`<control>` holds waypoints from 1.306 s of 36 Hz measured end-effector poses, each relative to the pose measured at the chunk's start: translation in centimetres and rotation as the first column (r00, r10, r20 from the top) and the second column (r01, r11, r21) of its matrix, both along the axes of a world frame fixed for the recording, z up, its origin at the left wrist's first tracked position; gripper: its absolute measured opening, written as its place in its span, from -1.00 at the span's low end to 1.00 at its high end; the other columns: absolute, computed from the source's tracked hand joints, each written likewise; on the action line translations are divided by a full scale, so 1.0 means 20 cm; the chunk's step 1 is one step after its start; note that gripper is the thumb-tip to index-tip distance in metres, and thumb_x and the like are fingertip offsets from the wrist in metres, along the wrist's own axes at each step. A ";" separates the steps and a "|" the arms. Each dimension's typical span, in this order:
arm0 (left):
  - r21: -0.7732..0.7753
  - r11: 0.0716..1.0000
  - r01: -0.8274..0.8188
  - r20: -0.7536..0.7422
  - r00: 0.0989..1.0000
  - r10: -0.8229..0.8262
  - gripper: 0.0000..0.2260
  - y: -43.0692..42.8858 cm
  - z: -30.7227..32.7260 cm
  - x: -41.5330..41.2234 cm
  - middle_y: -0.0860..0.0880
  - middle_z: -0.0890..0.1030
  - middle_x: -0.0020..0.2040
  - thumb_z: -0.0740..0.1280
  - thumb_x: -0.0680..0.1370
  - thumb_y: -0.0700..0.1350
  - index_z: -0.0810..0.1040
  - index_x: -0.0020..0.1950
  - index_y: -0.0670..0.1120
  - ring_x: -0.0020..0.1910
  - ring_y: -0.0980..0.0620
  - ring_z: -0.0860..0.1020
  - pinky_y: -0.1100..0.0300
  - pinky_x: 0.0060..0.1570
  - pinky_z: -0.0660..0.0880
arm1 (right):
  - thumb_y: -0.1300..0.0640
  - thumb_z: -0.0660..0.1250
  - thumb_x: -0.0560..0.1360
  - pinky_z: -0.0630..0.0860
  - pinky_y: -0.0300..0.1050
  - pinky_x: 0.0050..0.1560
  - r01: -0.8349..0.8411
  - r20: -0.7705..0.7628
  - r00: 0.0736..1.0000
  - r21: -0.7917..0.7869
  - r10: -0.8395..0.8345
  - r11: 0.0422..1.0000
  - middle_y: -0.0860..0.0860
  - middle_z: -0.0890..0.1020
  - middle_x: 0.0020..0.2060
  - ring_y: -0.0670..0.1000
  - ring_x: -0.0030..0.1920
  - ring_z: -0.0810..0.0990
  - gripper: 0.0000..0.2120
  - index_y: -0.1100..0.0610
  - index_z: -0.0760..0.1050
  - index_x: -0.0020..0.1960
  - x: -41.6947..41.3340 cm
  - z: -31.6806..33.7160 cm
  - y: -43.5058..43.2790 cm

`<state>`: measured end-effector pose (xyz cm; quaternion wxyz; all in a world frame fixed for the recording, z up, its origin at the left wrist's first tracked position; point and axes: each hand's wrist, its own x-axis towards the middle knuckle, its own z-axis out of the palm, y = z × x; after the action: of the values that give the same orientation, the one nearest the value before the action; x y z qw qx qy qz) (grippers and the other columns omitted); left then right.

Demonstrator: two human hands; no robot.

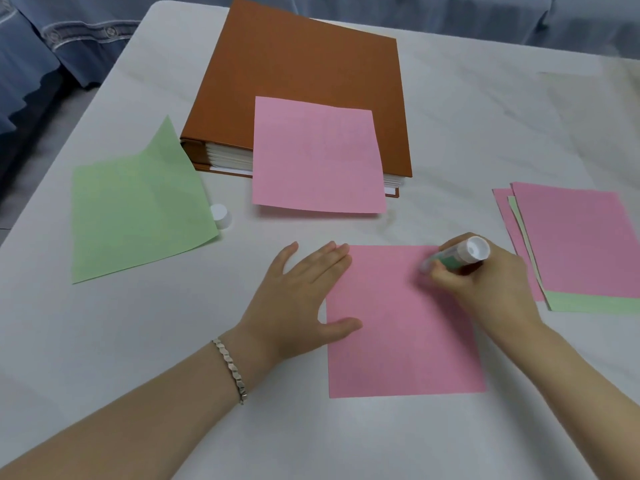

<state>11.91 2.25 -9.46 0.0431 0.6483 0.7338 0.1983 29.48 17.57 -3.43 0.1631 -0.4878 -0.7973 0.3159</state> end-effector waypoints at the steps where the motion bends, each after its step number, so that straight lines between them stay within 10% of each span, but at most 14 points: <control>1: 0.002 1.000 0.001 0.003 1.000 -0.001 -0.31 0.00 0.00 0.00 0.01 0.38 0.42 0.12 0.44 0.33 0.42 0.39 -0.10 0.41 0.16 0.21 -0.03 0.36 0.03 | 0.14 0.45 0.31 0.48 -0.13 -0.24 0.023 -0.033 0.999 -0.006 -0.023 1.000 -0.05 0.63 -0.30 -0.06 -0.27 0.56 -0.93 0.05 0.57 -0.26 0.00 0.01 -0.01; 5: 0.008 1.000 0.002 0.001 1.000 -0.002 -0.32 0.01 0.01 0.00 0.00 0.40 0.41 0.12 0.44 0.33 0.43 0.38 -0.11 0.40 0.15 0.22 -0.02 0.36 0.02 | 0.14 0.49 0.31 0.37 -0.38 -0.33 0.047 -0.132 0.990 -0.023 -0.050 0.999 -0.11 0.60 -0.35 -0.20 -0.33 0.50 -0.86 0.01 0.52 -0.27 -0.07 0.03 -0.04; 15: 0.038 0.999 -0.008 0.024 1.000 0.008 -0.29 0.01 -0.02 0.00 -0.02 0.43 0.38 0.19 0.40 0.32 0.46 0.35 -0.16 0.39 0.12 0.28 -0.06 0.35 0.09 | 0.12 0.39 0.34 0.51 0.02 -0.21 -0.133 -0.010 0.991 -0.050 0.133 0.990 0.03 0.61 -0.33 0.10 -0.23 0.56 -0.88 0.13 0.51 -0.16 -0.30 0.01 -0.15; 33: 0.034 0.999 0.004 -0.009 1.000 -0.003 -0.31 0.00 0.00 0.00 -0.03 0.44 0.37 0.17 0.42 0.32 0.47 0.33 -0.17 0.38 0.11 0.29 -0.06 0.35 0.10 | 0.11 0.44 0.32 0.48 -0.01 -0.25 0.068 0.006 0.998 0.088 -0.068 0.994 0.05 0.60 -0.34 0.13 -0.25 0.55 -0.87 0.09 0.50 -0.22 -0.08 0.03 0.03; 47: 0.040 0.999 -0.016 0.005 1.000 0.016 -0.28 0.01 -0.02 -0.01 -0.05 0.47 0.35 0.19 0.39 0.32 0.48 0.32 -0.20 0.37 0.10 0.29 -0.08 0.31 0.14 | 0.14 0.40 0.34 0.51 0.00 -0.20 -0.112 -0.039 0.993 -0.003 0.112 0.994 0.04 0.62 -0.32 0.09 -0.23 0.57 -0.87 0.14 0.51 -0.16 -0.32 0.00 -0.13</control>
<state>11.79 2.49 -9.83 0.0300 0.6426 0.7349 0.2149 23.10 15.06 -3.50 0.1594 -0.4366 -0.8192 0.3359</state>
